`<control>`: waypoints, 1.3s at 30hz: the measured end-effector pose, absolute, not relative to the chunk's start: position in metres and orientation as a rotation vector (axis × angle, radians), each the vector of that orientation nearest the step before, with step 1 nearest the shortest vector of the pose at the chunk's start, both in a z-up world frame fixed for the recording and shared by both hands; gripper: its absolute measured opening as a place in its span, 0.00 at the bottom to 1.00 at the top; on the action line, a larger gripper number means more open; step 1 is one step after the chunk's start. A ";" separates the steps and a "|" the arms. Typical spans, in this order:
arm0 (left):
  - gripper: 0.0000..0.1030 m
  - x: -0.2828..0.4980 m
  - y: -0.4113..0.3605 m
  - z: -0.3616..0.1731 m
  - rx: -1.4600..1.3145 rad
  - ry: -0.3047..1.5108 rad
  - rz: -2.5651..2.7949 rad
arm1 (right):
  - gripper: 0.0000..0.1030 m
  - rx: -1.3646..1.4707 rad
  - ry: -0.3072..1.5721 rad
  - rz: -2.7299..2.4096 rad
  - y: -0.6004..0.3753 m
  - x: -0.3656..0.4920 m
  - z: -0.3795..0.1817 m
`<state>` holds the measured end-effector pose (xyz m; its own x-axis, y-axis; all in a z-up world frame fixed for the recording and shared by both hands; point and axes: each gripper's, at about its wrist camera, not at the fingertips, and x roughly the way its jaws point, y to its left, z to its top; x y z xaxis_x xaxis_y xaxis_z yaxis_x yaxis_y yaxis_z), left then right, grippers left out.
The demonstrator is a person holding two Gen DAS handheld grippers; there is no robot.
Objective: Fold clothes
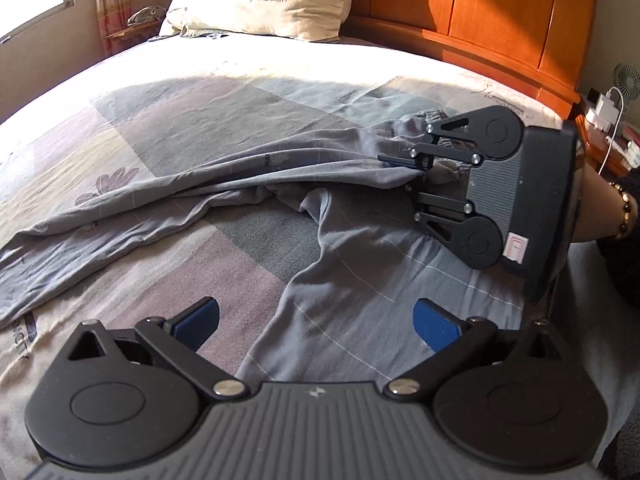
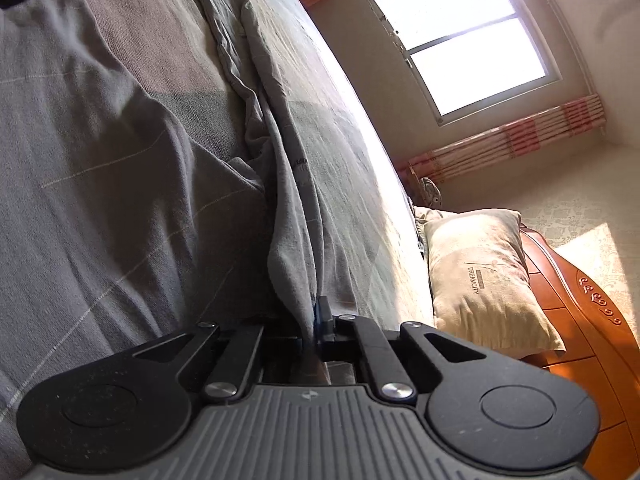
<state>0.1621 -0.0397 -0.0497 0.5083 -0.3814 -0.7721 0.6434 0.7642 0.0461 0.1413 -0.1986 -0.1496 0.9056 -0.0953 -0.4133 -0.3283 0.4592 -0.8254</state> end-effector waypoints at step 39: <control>1.00 0.277 -0.083 -0.140 1.370 0.278 -0.046 | 0.06 -0.785 0.358 0.183 -0.244 0.139 -0.096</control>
